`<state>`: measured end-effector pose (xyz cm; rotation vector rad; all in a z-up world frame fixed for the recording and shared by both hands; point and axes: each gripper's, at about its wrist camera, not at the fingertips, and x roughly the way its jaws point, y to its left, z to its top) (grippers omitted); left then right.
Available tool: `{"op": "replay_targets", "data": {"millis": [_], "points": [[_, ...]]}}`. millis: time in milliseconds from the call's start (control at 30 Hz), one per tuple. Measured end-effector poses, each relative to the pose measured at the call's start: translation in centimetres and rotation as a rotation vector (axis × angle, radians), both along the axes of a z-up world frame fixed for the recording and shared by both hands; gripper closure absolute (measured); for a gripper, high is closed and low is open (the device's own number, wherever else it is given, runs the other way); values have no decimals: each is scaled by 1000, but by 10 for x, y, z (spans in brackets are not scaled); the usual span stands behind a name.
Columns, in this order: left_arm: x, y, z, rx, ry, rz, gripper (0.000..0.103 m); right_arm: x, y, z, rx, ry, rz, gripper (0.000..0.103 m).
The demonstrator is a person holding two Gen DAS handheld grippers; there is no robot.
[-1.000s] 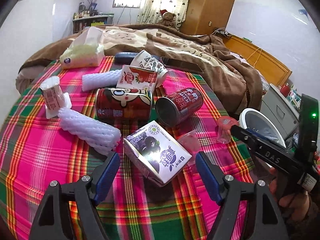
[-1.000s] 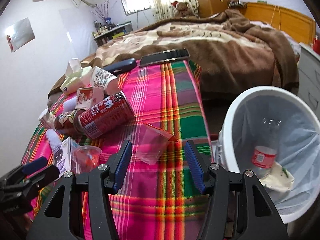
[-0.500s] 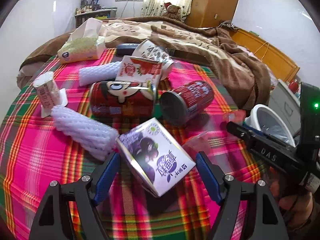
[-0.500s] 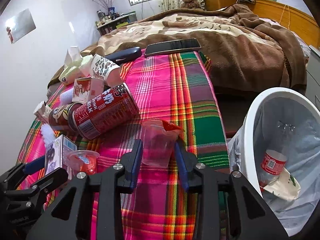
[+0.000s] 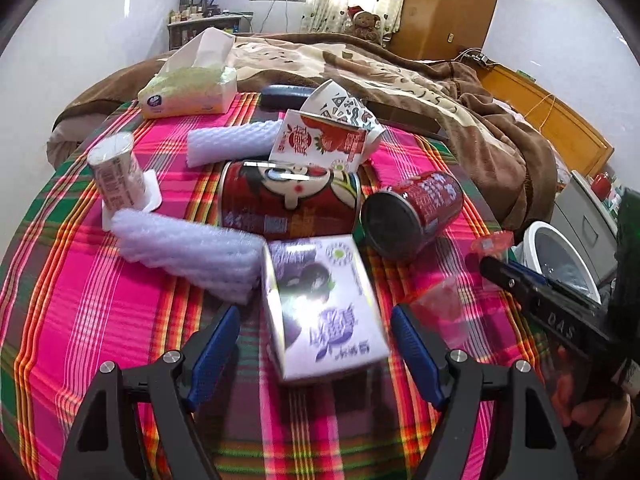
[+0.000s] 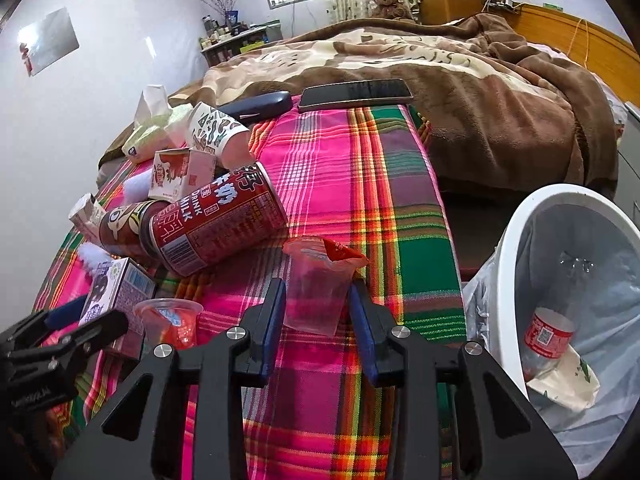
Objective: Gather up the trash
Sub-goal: 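Grasp the purple juice carton with the left tool while the right tool grasps the plastic cup, then carry the carton and cup to the white bin and release them inside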
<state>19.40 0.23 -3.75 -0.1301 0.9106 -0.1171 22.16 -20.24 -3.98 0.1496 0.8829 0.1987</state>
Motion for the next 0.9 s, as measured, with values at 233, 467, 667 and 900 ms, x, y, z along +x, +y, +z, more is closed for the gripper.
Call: {"op": "replay_targets", "data": {"millis": [233, 467, 667, 900], "points": [[12, 4, -7, 19, 11, 46, 25, 3, 0, -1, -3, -2, -3, 69], [15, 4, -13, 21, 32, 40, 45, 4, 2, -2, -2, 2, 6, 69], [14, 5, -13, 2, 30, 37, 47, 1, 3, 0, -13, -17, 5, 72], [7, 5, -7, -12, 11, 30, 47, -3, 2, 3, -10, -28, 4, 72]]}}
